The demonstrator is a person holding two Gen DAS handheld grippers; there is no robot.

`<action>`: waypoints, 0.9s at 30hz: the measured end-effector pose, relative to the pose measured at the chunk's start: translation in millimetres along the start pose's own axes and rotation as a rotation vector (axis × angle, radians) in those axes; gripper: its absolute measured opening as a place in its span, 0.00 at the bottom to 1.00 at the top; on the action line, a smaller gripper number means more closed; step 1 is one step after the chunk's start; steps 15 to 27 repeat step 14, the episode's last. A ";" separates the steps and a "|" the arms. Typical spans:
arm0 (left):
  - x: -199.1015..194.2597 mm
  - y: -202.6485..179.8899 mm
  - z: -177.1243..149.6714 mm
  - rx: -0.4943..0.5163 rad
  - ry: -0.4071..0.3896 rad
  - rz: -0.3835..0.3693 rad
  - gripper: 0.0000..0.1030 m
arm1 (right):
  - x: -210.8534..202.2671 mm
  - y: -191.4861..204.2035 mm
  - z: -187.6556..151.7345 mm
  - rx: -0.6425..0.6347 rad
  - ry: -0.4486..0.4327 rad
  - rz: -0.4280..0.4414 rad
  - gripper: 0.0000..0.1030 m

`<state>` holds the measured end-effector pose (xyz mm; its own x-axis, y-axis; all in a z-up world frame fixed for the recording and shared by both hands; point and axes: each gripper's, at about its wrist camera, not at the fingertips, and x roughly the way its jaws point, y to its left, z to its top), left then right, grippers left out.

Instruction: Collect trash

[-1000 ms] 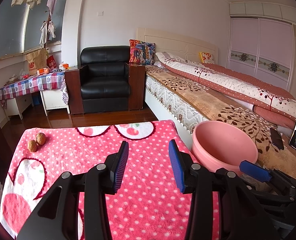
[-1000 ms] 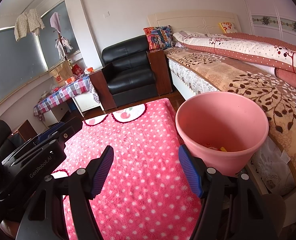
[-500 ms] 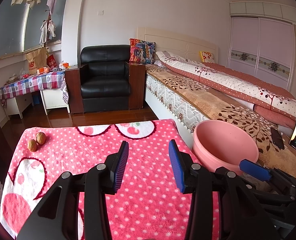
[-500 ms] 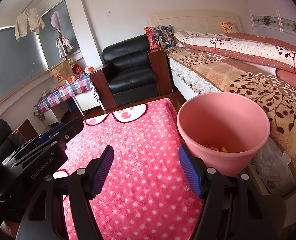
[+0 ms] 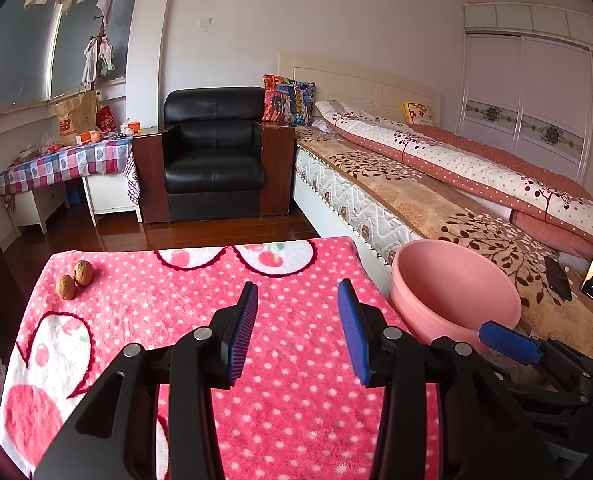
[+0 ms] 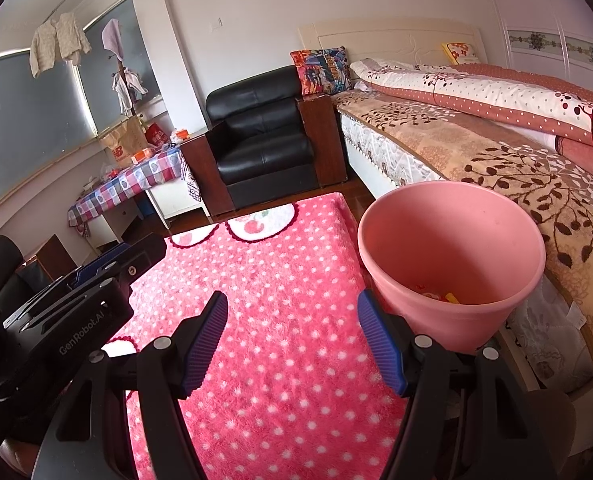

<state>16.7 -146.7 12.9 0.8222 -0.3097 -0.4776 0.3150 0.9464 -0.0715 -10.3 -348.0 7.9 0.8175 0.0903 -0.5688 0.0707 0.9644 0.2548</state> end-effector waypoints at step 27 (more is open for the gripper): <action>7.2 25.8 5.5 -0.055 0.016 0.058 0.41 | 15.6 10.7 2.4 -0.042 0.022 0.015 0.65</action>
